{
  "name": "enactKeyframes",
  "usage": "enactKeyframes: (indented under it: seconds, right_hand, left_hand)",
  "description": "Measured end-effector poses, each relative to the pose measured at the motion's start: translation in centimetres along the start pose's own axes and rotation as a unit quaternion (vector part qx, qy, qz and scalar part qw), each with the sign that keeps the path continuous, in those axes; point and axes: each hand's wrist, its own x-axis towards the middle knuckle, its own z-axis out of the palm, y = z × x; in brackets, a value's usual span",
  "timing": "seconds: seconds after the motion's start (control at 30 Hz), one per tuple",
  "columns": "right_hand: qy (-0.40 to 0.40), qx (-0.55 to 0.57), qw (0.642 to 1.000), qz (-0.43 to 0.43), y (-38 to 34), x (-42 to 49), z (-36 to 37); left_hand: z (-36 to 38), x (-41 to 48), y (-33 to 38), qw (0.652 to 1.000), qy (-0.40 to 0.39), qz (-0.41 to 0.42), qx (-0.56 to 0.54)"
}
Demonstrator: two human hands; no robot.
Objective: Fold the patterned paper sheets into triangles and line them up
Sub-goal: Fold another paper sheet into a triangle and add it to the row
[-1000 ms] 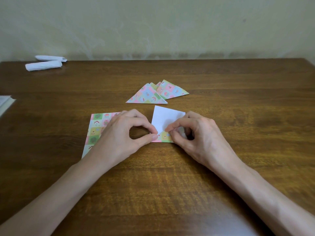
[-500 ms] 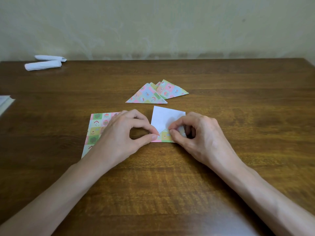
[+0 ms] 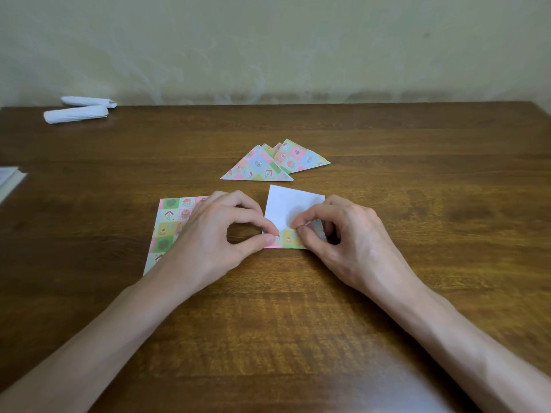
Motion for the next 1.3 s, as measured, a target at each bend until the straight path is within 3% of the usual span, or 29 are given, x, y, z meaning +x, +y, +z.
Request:
enactKeyframes:
  seconds: [0.77,1.1,1.3]
  right_hand:
    - [-0.022,0.013,1.000,0.013,-0.9,-0.5,0.0]
    - [-0.036,-0.013,0.999,0.030,-1.1,-0.4,0.2]
    - [-0.036,-0.009,0.999,0.031,-1.1,-0.4,0.2]
  left_hand:
    - [-0.5,0.3,0.0,0.999,-0.013,0.020,0.037]
    - [-1.5,0.3,-0.4,0.997,-0.057,0.025,0.038]
    - [-1.0,0.1,0.1,0.998,-0.031,0.019,0.045]
